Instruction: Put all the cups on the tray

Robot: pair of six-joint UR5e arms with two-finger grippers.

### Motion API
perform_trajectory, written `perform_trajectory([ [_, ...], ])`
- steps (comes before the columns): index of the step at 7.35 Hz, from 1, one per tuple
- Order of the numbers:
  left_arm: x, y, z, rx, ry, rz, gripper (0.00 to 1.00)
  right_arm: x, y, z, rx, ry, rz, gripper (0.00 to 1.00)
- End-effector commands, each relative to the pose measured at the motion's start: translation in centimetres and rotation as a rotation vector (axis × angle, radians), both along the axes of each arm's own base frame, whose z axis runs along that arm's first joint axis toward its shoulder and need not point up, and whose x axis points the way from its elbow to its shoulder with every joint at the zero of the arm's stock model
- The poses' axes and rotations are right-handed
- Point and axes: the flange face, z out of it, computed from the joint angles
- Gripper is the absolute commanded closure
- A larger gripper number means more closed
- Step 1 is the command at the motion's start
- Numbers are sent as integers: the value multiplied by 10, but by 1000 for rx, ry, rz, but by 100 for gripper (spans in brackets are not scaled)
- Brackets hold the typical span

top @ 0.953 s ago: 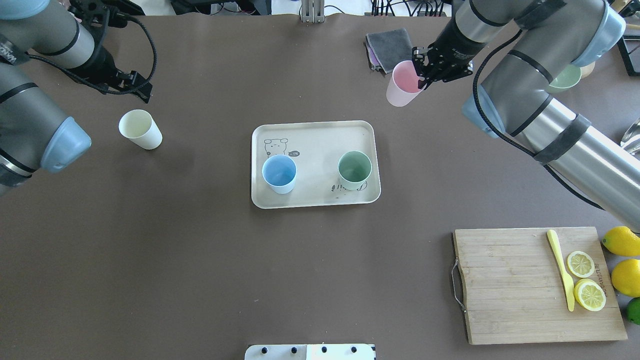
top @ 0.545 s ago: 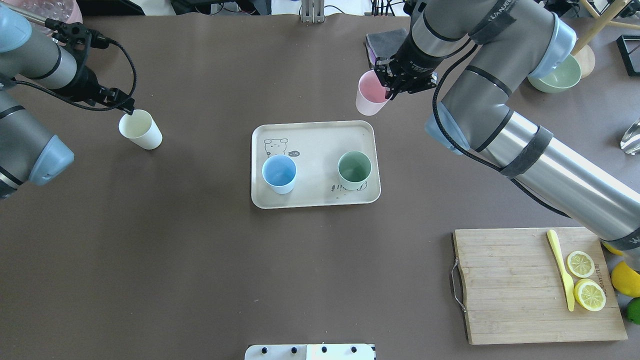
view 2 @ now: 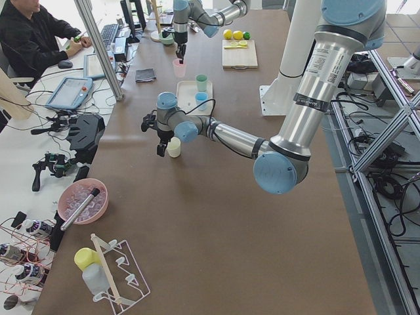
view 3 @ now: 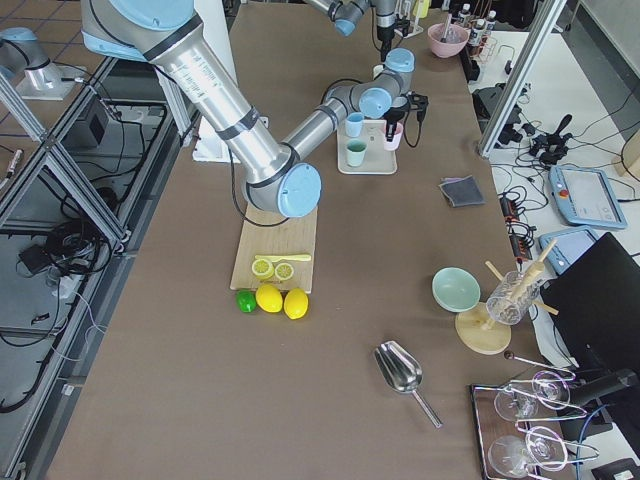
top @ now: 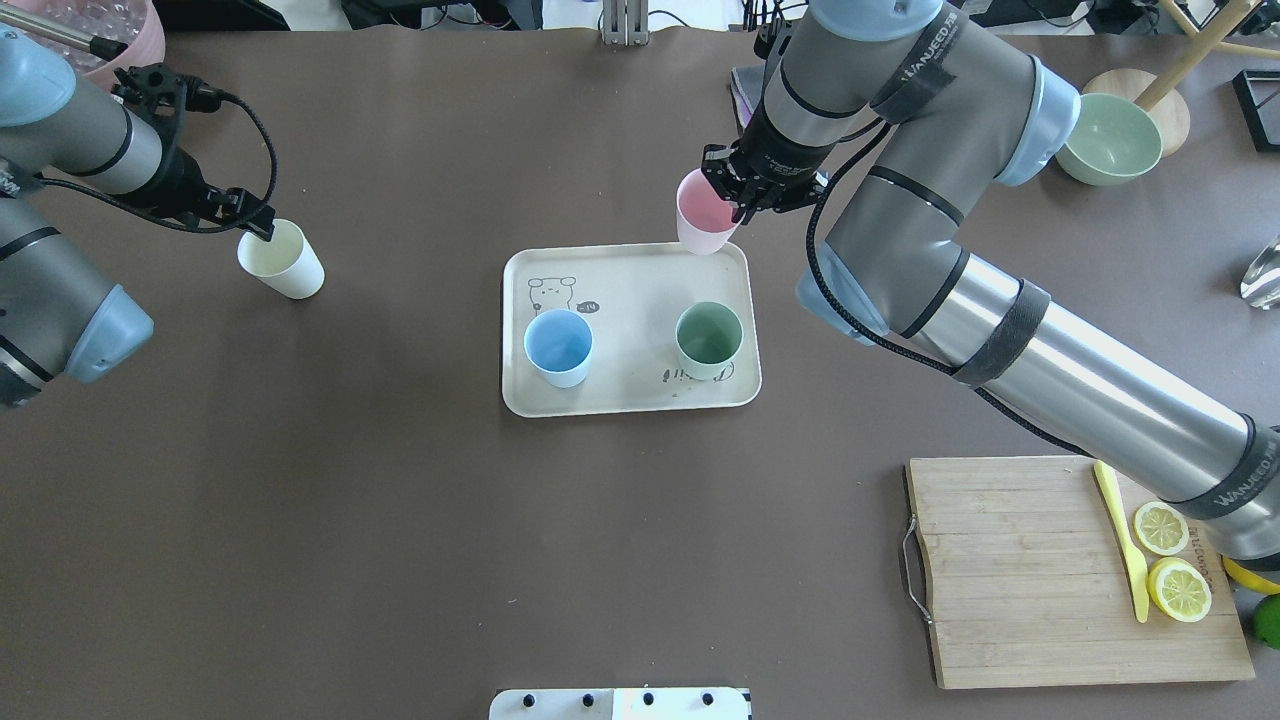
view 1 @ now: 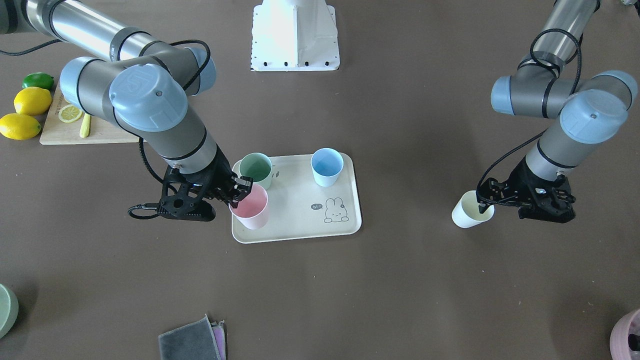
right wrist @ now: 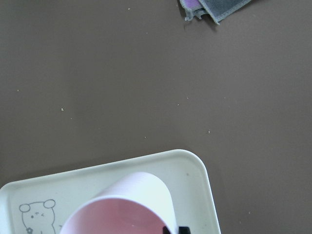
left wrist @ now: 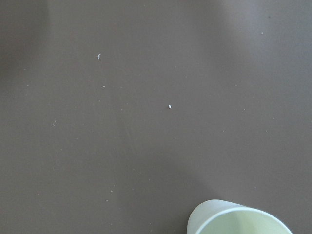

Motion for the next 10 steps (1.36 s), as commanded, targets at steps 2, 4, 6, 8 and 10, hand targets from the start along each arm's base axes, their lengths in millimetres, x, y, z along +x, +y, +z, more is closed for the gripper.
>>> perform_trajectory([
  [2, 27, 13, 9, -28, 4, 19, 41, -17, 7, 4, 9, 20, -6, 100],
  [4, 30, 13, 11, -20, 12, 20, 53, -29, 8, 16, 4, 43, -12, 100],
  [6, 31, 11, 6, -15, 16, 18, 73, -46, 14, 28, -1, 65, -25, 100],
  [8, 29, 9, -5, -4, 28, 19, 100, -59, 21, 33, -7, 75, -45, 100],
  [10, 4, -2, -21, -50, 104, 39, 100, -68, 24, 40, 1, 95, -40, 100],
])
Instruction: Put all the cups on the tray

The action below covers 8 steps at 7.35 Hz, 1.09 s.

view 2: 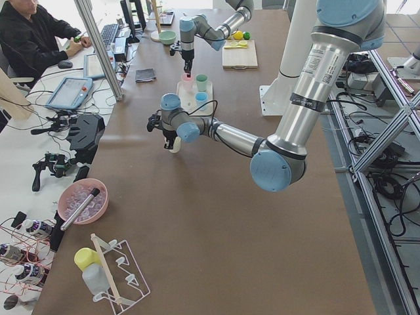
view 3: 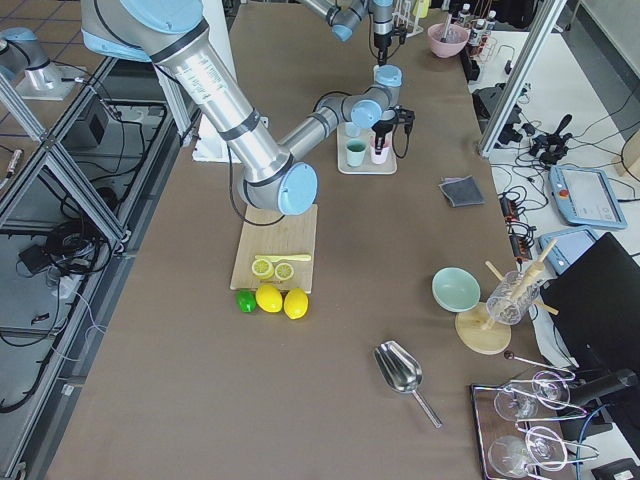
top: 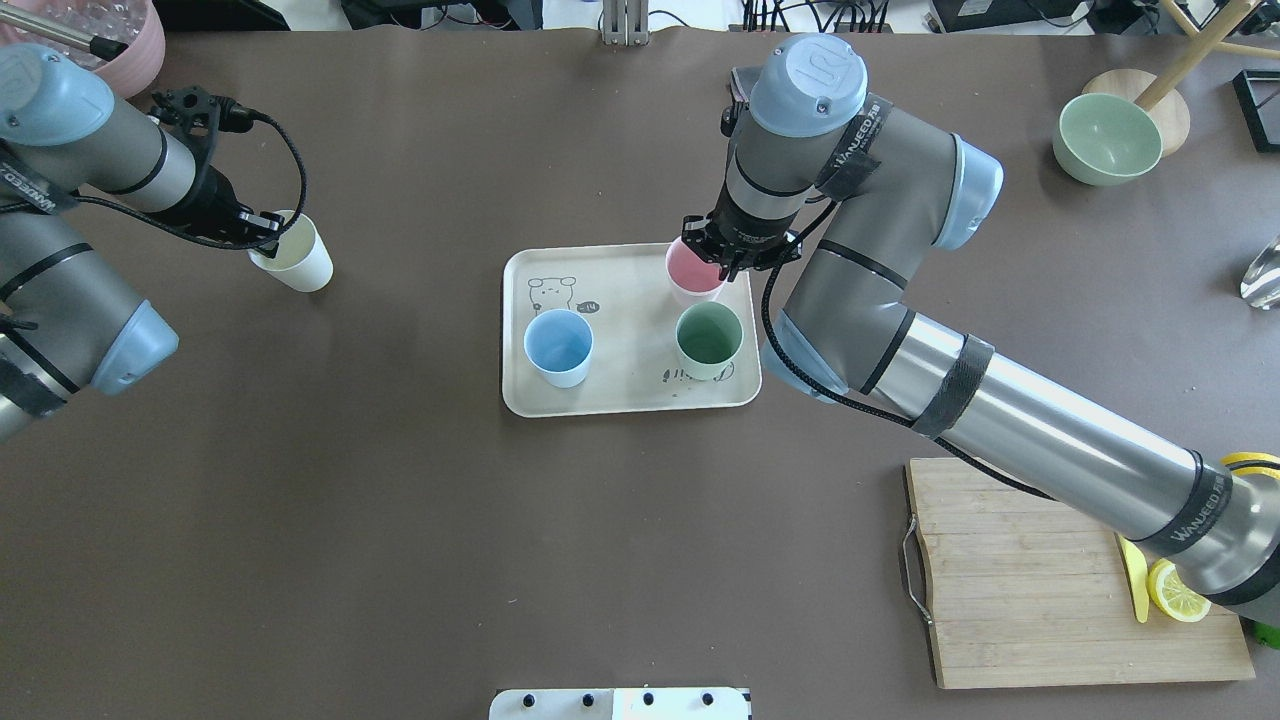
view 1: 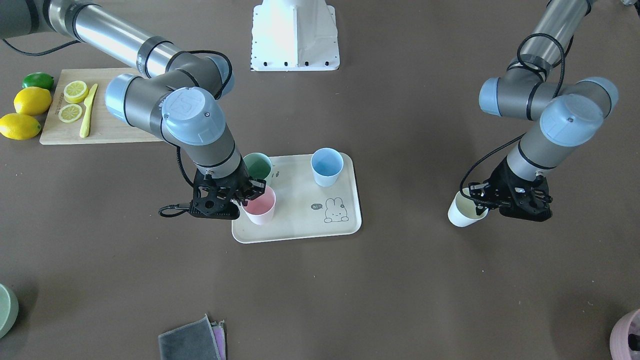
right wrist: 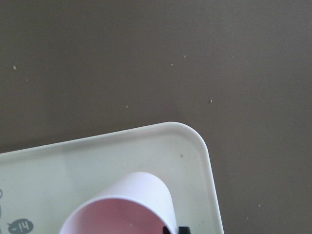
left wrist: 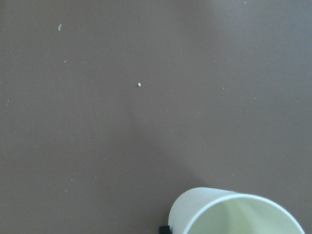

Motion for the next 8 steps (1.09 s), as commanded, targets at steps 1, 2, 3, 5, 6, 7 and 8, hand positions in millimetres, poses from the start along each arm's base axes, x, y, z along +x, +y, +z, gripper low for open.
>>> perform_trajectory([
  [1, -24, -5, -21, -39, 46, 7, 100, -7, 1, 6, 18, 16, 11, 100],
  [2, -27, -1, -35, -46, 43, 6, 100, -8, -1, 8, 25, 9, 13, 100],
  [3, -26, -2, -53, -62, 41, -2, 100, -3, -6, 7, 22, 0, 30, 1],
  [5, -14, -8, -82, -105, 62, -48, 100, 24, -23, -11, 24, -49, 39, 0],
  [6, 1, -8, -101, -134, 84, -67, 100, 39, -30, -21, -7, -89, 26, 0],
  [7, 34, 2, -126, -170, 110, -71, 100, 58, -35, -30, -7, -108, 37, 0],
  [8, 78, 16, -157, -182, 117, -102, 100, 83, -44, -27, -28, -107, 44, 0],
])
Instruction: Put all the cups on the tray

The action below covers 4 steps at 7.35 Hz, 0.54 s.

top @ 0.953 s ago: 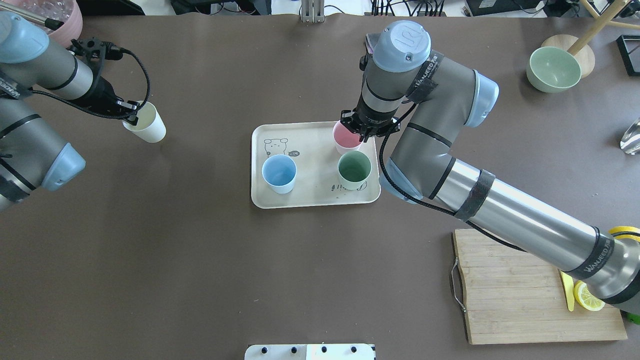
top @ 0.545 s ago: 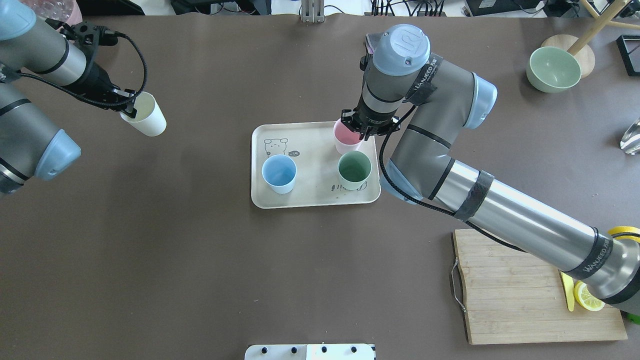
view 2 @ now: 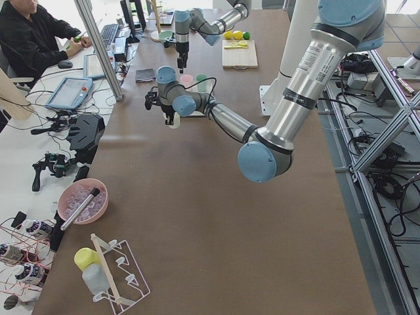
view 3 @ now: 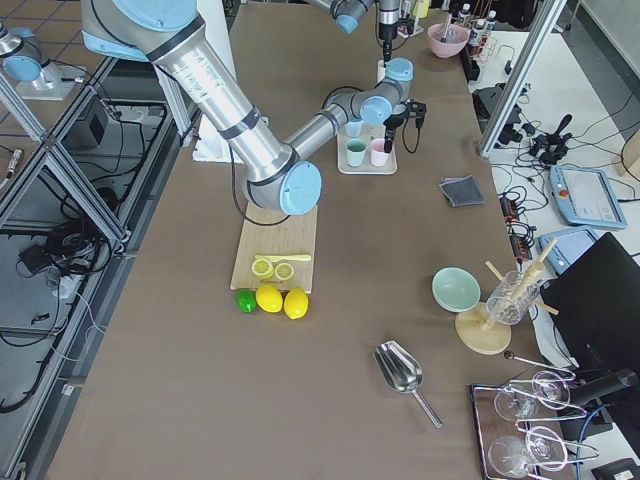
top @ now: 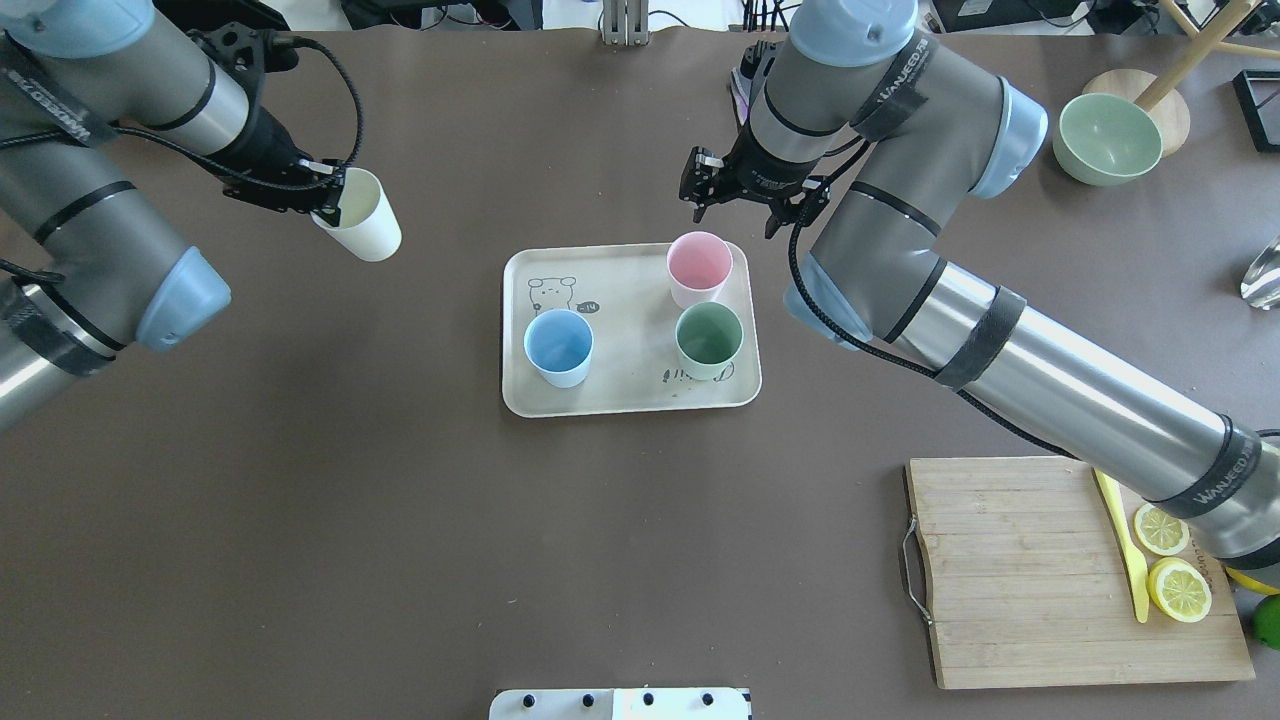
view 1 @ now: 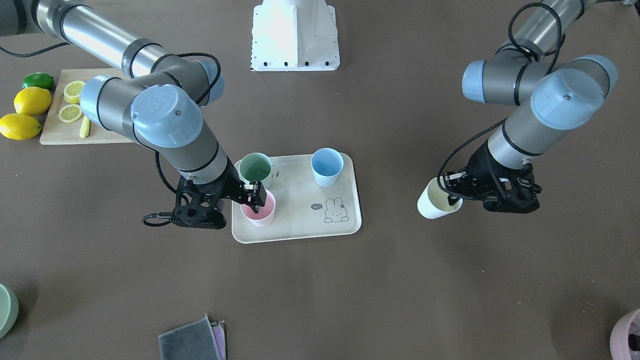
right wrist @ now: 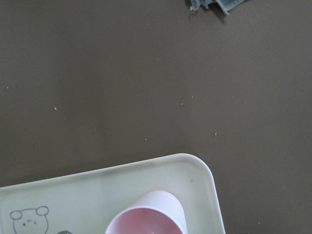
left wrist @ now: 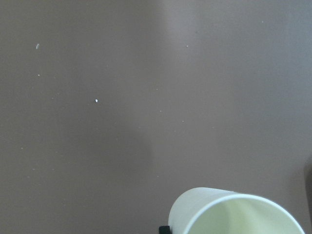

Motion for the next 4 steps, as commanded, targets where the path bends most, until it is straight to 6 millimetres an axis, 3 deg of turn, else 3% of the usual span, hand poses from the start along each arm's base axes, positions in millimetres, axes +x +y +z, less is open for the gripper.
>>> perform_trajectory([
  [1, 95, 36, -59, -36, 17, -37, 100, 51, -10, 10, -9, 4, 5, 0],
  [3, 163, 36, -103, -61, 13, -77, 100, 98, -7, 67, 54, 40, -45, 0],
  [4, 172, 38, -103, -59, 9, -75, 100, 112, -9, 86, 45, 48, -51, 0],
])
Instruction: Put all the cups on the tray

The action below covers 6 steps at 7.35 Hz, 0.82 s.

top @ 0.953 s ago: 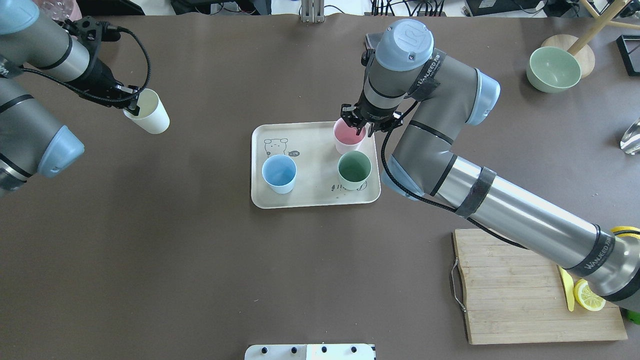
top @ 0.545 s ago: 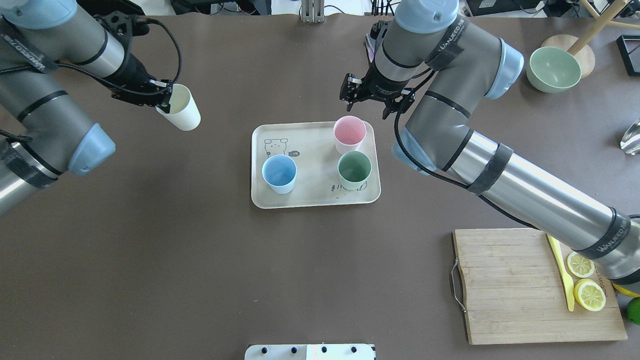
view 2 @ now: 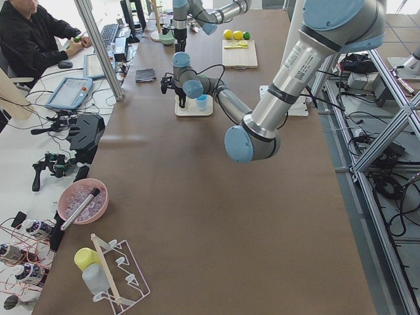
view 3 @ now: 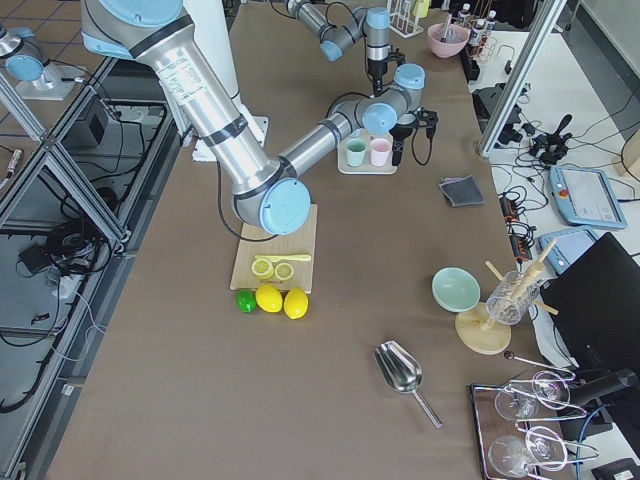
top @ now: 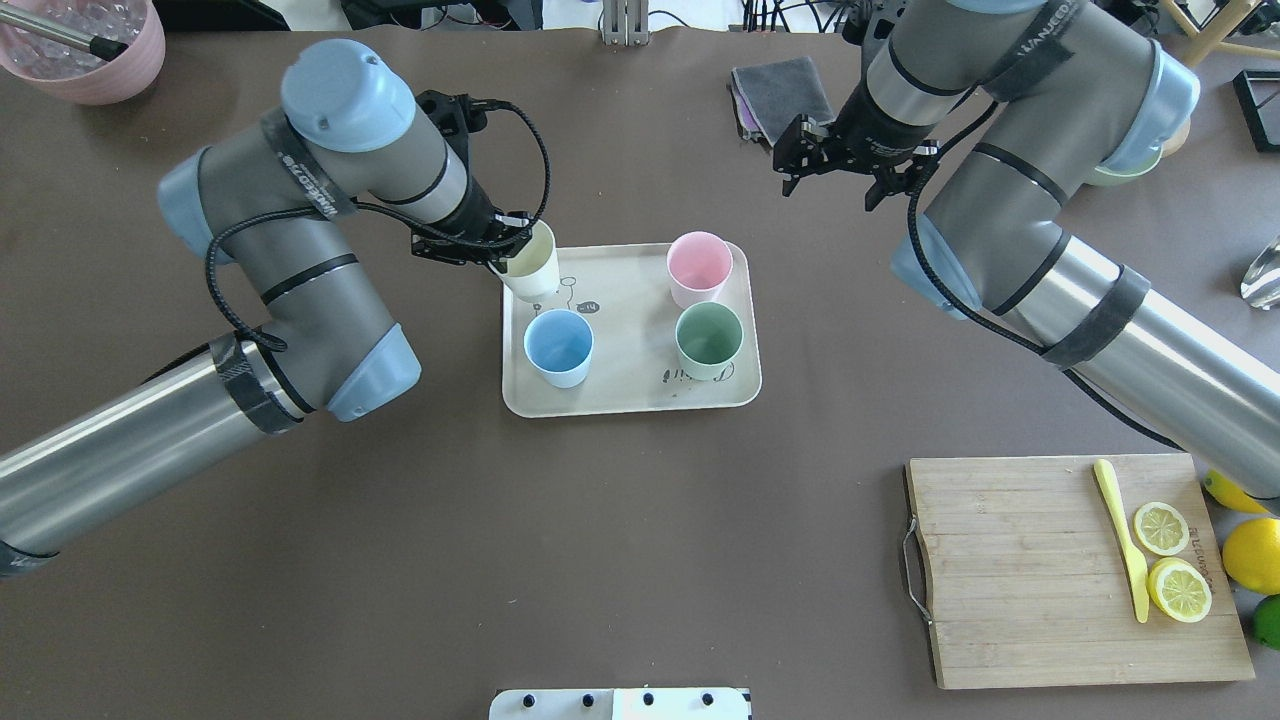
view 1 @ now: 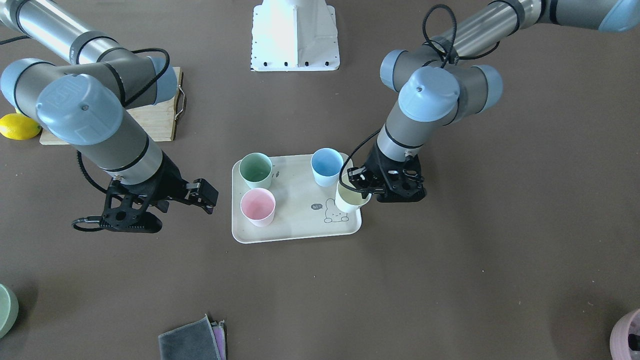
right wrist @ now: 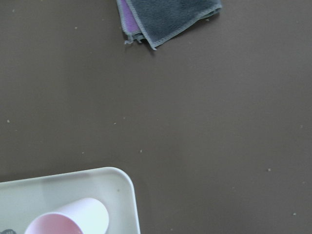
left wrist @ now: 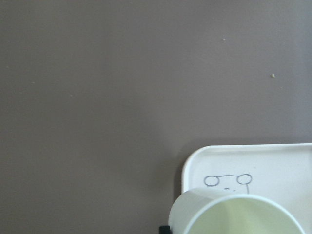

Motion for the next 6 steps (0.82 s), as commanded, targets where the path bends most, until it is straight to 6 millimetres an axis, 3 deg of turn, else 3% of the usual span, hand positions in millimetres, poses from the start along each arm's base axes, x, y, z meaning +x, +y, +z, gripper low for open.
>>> perform_trajectory([
  [1, 25, 2, -6, -8, -12, -7, 100, 37, 0, 45, 22, 28, -27, 0],
  [2, 29, -3, 2, -10, -31, -17, 100, 52, 4, 62, 31, 41, -33, 0],
  [4, 45, 7, 7, 12, -51, -19, 100, 68, 8, 91, 38, 66, -53, 0],
  [6, 37, 15, -5, 30, -28, -18, 2, 82, 8, 108, 37, 79, -56, 0],
])
